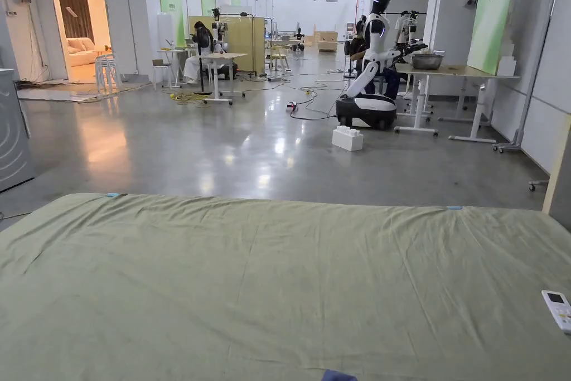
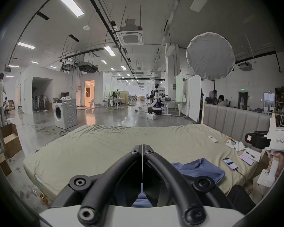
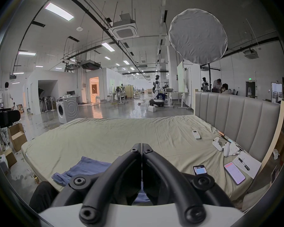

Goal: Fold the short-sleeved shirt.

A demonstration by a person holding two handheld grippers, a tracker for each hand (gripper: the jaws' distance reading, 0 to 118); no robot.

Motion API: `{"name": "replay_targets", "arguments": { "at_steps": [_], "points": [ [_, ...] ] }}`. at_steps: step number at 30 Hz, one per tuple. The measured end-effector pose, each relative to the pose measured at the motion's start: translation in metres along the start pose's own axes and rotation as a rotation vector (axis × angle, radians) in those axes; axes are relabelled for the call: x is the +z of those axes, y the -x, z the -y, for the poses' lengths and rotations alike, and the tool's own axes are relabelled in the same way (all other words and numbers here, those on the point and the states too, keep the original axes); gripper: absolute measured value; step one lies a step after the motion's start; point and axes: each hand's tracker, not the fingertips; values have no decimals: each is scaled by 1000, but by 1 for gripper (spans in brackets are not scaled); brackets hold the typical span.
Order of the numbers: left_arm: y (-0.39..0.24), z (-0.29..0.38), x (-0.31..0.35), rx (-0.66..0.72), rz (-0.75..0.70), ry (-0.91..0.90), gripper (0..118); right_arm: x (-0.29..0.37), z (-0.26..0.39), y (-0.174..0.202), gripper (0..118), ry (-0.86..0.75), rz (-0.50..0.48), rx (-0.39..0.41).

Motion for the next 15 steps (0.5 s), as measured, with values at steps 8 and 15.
{"name": "replay_targets", "arguments": {
  "at_steps": [8,15],
  "points": [
    [0,4,-16,5,17,42,0,-6,2,0,1,16,-4,-1],
    [12,44,-79,91,112,287,0,-19,22,-5,1,89,-10,-38]
  ]
}}
